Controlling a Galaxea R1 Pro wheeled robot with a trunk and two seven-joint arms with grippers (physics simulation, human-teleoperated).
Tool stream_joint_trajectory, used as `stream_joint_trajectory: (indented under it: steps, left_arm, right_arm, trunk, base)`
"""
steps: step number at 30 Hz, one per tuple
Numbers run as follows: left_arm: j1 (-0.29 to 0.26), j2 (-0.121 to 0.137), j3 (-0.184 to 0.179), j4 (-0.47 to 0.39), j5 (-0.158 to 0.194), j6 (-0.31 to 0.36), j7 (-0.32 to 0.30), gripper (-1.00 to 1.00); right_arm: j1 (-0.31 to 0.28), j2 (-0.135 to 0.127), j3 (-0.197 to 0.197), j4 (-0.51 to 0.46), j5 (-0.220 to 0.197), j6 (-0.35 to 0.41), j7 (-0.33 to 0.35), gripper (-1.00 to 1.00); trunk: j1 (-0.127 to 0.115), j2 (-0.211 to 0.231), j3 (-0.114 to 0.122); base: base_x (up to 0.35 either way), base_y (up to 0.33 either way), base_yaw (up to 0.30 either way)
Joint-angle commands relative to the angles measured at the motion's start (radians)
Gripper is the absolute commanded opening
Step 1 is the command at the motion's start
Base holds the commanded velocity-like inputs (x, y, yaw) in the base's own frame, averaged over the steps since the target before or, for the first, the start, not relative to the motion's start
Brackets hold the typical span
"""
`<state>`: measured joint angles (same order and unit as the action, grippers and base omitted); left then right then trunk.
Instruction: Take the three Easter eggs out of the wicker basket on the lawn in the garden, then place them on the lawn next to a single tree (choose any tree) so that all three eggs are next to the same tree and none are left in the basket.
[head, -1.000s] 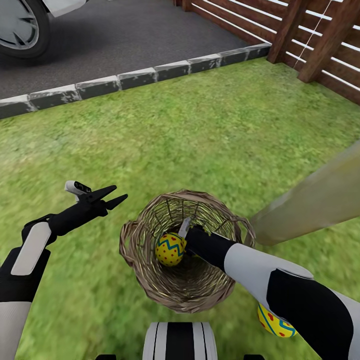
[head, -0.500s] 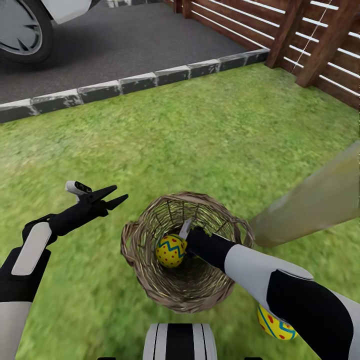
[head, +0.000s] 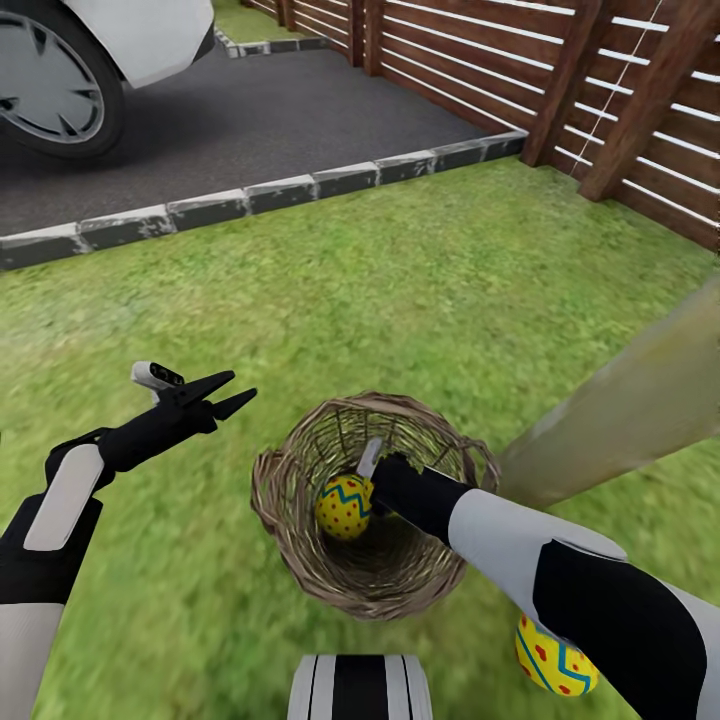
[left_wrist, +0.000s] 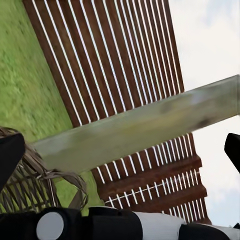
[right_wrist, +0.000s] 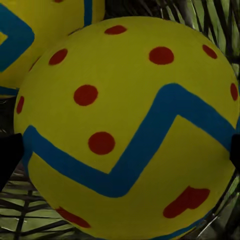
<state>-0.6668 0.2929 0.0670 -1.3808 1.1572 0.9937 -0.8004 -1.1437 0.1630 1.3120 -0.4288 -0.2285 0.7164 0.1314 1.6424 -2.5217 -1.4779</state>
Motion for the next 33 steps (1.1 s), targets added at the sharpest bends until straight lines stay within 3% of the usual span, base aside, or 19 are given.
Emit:
stream_joint_trajectory:
  steps: [1,33]
  left_arm:
    - [0.000,0.000,0.000,0.000,-0.002,0.003,-0.003,1.00]
    - [-0.001,-0.001,0.001,-0.009,-0.005,0.005,-0.003,1.00]
  right_arm:
    - [-0.002,0.000,0.008,-0.001,-0.003,0.003,-0.003,-1.00]
    - [-0.001,0.003,0.009,-0.004,-0.003,0.008,-0.002,-1.00]
  trunk:
    - [-0.001,0.000,0.003]
    - [-0.015,0.007,0.127]
  base:
    - [0.000,0.000,0.000]
    - [-0.014,0.000,0.000]
